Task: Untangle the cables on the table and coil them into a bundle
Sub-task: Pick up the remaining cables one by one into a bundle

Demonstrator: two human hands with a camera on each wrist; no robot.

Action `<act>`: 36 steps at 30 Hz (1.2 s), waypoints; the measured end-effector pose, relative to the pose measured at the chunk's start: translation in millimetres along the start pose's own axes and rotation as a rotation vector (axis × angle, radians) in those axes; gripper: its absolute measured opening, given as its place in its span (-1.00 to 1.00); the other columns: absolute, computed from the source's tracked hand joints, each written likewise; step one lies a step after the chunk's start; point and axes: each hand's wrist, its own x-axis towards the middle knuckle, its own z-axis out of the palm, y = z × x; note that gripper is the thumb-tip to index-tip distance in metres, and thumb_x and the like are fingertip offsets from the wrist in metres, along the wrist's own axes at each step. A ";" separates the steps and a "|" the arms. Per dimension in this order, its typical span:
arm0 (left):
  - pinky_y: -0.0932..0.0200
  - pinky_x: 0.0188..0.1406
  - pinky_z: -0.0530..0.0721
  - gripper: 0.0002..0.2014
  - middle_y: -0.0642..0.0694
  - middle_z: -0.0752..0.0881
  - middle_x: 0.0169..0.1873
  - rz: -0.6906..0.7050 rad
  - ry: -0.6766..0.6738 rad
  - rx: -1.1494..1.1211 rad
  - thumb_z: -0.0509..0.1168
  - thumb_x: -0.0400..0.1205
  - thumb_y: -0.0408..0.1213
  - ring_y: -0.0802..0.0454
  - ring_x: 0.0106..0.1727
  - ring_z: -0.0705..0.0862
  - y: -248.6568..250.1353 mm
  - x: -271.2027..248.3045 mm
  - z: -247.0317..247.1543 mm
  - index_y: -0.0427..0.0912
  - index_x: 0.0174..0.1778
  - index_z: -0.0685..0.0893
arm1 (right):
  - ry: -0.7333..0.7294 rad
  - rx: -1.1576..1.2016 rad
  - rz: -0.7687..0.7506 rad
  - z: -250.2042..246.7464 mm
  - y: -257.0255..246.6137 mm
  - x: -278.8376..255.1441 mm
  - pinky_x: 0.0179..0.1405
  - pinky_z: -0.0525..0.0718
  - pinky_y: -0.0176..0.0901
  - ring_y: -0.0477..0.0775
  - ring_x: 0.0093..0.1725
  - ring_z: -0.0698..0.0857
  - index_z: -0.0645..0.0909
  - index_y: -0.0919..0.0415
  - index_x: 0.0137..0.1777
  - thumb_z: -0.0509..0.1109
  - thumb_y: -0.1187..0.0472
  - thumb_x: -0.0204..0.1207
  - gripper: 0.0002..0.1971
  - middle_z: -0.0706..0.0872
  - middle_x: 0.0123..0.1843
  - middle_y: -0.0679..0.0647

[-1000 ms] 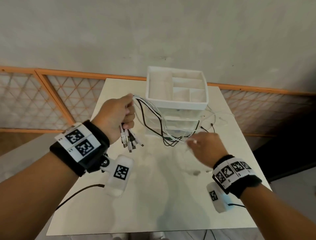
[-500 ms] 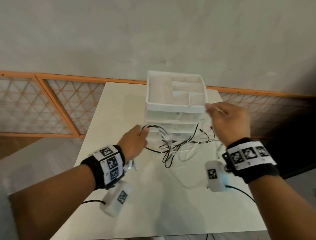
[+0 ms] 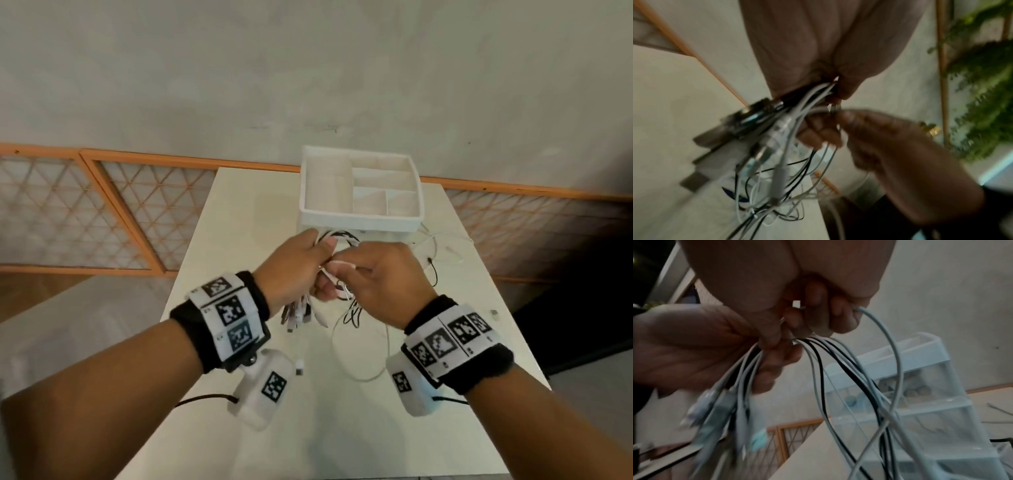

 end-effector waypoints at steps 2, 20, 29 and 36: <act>0.22 -0.63 0.39 -0.75 -0.11 0.58 -0.46 -0.016 -0.004 0.057 0.11 0.80 -0.14 0.08 -0.64 0.41 -5.5 -0.8 -0.6 -0.19 -0.13 0.47 | 0.109 0.088 0.076 -11.0 4.2 4.4 -0.38 0.55 -0.37 -0.20 -0.44 0.61 0.78 0.02 -0.22 0.49 -0.02 0.53 -0.82 0.71 -0.41 -0.12; 0.22 -0.59 0.24 -0.61 -0.04 0.25 -0.55 -0.007 0.496 -0.037 0.35 0.67 -0.17 0.01 -0.60 0.17 -14.1 10.6 -63.5 -0.13 -0.44 0.39 | 0.161 -0.249 0.917 -46.3 152.0 -37.7 -0.30 0.53 -0.10 0.24 -0.20 0.61 0.70 0.19 -0.33 0.29 -0.37 0.52 -0.41 0.69 -0.32 0.14; 0.25 -0.65 0.18 -0.82 -0.09 0.27 -0.57 -0.110 0.378 0.028 0.34 0.67 -0.22 0.02 -0.61 0.15 -26.6 10.8 -54.5 -0.20 -0.18 0.55 | 0.388 0.161 0.963 -83.2 148.2 15.1 -0.14 0.85 0.01 0.01 -0.35 0.81 0.78 0.16 -0.13 0.49 -0.07 0.54 -0.72 0.84 -0.26 0.06; 0.25 -0.65 0.18 -0.78 0.07 0.32 -0.69 -0.166 0.341 -0.035 0.28 0.69 -0.25 0.05 -0.61 0.16 -31.4 6.9 -39.1 -0.22 -0.25 0.50 | 0.082 0.240 0.779 -49.0 193.3 5.5 0.23 0.75 0.20 0.18 0.35 0.68 0.07 -0.32 0.67 0.51 0.22 0.51 -0.10 0.33 0.68 -0.21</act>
